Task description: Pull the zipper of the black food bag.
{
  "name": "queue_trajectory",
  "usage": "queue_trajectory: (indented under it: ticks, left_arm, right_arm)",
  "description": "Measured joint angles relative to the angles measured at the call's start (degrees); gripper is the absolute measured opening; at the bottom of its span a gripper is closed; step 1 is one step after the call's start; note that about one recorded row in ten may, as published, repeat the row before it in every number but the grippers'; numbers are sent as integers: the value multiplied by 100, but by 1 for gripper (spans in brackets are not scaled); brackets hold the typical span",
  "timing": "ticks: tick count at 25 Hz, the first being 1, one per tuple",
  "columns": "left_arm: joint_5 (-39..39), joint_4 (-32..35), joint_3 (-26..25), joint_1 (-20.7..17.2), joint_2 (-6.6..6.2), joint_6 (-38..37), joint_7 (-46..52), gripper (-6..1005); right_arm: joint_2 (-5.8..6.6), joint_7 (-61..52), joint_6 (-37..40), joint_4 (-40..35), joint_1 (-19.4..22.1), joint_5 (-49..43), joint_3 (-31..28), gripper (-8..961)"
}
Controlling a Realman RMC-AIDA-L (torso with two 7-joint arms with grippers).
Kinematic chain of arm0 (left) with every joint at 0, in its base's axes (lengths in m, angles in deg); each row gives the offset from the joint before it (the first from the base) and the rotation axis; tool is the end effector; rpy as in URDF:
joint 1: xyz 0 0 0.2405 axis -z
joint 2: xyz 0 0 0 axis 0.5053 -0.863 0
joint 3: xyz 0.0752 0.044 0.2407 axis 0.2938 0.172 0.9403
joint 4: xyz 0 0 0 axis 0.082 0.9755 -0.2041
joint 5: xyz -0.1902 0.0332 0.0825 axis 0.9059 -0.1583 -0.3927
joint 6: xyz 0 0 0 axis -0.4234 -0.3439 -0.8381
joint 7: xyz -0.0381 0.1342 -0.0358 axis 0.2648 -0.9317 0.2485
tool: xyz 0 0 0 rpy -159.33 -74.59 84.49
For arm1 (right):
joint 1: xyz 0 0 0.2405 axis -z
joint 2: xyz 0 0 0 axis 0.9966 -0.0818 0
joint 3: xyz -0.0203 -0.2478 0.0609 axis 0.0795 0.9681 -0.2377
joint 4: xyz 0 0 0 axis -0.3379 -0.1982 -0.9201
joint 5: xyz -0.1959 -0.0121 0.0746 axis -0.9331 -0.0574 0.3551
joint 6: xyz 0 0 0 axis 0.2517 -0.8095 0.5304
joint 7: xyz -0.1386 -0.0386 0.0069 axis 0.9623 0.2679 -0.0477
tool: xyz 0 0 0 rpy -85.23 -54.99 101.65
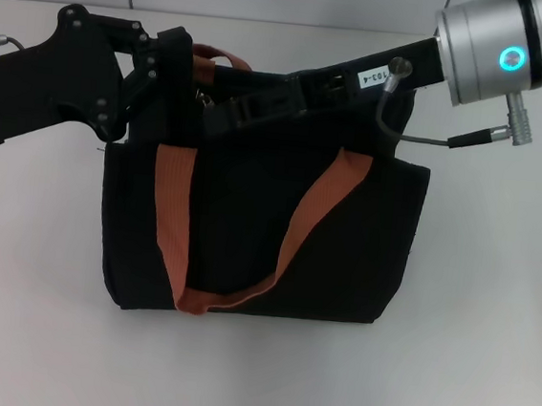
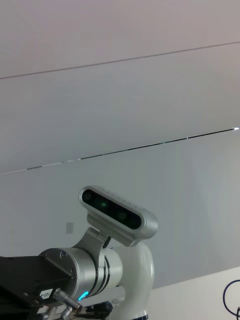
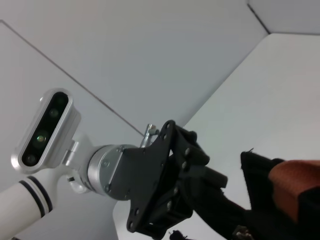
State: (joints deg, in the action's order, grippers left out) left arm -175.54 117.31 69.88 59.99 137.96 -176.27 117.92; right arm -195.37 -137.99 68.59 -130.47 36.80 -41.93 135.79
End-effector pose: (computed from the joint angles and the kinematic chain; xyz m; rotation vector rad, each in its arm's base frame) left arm -0.2332 0.3215 0.0445 -2.4509 0.0664 -1.1080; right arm 0.0816 0.3733 -0.0178 2.7063 -1.1557 -0.4715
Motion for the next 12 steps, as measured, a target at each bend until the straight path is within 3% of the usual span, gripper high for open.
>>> queue_trajectory:
  ticks: [12]
  left_arm:
    - [7,0,0,-4,9,-30,25,23]
  right_arm:
    - [-8,45,-238,-55,-92,-11,170,416]
